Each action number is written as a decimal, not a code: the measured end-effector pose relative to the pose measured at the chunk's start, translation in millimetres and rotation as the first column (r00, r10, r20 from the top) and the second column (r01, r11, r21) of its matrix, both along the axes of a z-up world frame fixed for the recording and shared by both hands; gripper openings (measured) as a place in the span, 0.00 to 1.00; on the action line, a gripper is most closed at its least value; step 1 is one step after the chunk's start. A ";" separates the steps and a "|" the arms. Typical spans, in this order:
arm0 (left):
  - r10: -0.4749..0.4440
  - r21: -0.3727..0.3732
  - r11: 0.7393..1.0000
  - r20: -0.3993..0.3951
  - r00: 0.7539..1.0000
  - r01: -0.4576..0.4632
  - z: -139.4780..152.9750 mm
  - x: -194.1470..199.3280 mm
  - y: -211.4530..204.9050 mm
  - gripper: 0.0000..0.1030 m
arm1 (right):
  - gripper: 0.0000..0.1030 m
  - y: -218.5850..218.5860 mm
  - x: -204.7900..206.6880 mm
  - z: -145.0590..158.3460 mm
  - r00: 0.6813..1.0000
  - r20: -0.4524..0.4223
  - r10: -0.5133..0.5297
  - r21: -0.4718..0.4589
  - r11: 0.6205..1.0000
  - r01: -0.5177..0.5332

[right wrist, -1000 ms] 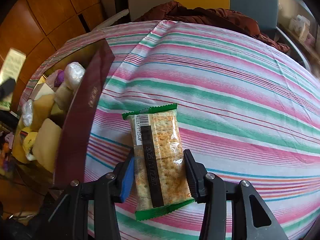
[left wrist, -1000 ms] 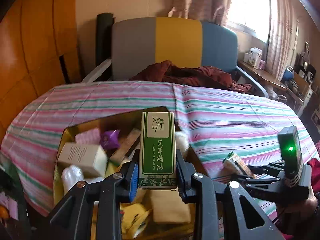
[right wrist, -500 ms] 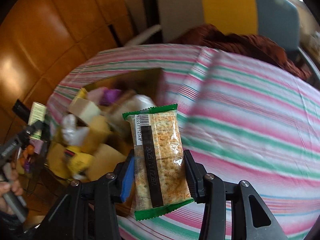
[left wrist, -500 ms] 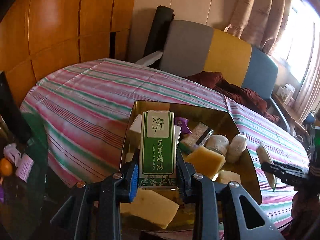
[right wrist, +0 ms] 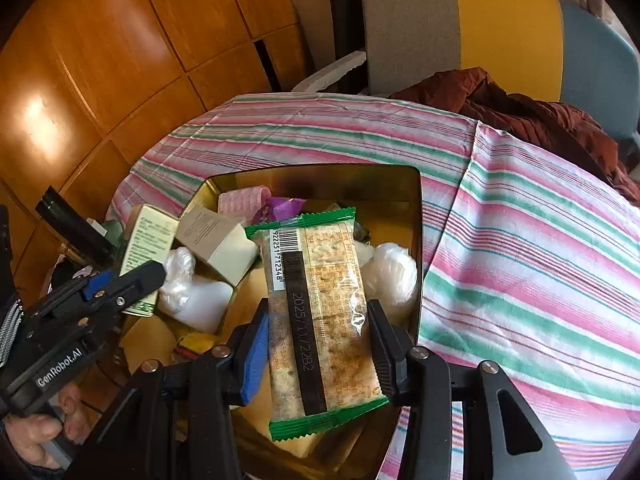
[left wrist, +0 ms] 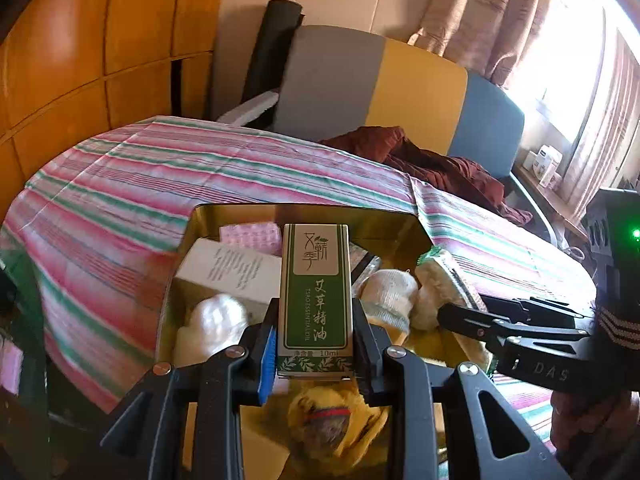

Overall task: Organize objects
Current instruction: 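Carry the green box and snack bar over the gold tray, then release the green box and snack bar into the gold tray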

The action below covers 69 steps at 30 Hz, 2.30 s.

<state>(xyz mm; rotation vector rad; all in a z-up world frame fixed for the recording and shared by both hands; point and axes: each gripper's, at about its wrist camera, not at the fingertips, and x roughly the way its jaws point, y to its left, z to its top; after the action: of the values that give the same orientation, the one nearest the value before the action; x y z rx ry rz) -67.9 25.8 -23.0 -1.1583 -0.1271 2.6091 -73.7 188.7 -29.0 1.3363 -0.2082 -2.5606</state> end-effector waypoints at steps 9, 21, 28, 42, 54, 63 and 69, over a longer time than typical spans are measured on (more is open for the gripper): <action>-0.033 0.002 0.999 0.031 0.999 0.033 -9.5 -31.6 12.5 0.30 | 0.44 -0.7 -17.2 -6.7 1.000 0.022 -0.015 0.001 1.000 0.015; 0.043 -0.047 0.998 0.053 0.998 -0.040 -18.2 -36.3 -5.9 0.44 | 0.47 -4.2 -27.1 -20.9 0.999 0.045 -0.020 -0.007 1.000 0.020; 0.168 -0.036 0.985 0.014 0.986 -0.167 -8.2 -13.7 -43.8 0.44 | 0.51 -4.0 -18.7 -20.9 0.999 0.035 -0.028 -0.002 1.000 0.028; 0.205 -0.155 0.964 -0.076 0.976 -0.214 10.7 16.8 -25.8 0.55 | 0.80 -22.0 12.2 -7.6 0.999 -0.047 -0.005 0.077 0.997 0.009; 0.203 -0.219 0.949 -0.126 0.971 -0.227 27.2 37.1 4.6 0.61 | 0.80 -19.3 39.7 -9.2 0.996 -0.078 -0.040 0.098 0.994 0.048; 0.172 -0.211 0.957 -0.139 0.975 -0.199 30.4 45.6 17.9 0.61 | 0.82 -9.4 55.0 -3.7 0.988 -0.128 -0.088 0.107 0.989 0.102; 0.159 -0.204 0.960 -0.153 0.975 -0.189 32.7 50.9 20.2 0.61 | 0.83 -7.9 55.6 -6.8 0.988 -0.120 -0.095 0.108 0.988 0.108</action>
<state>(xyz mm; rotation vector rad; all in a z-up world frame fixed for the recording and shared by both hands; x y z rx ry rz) -17.0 46.0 9.6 -1.0768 0.0922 2.9088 -18.1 180.8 -35.8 1.2415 -0.1131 -2.7629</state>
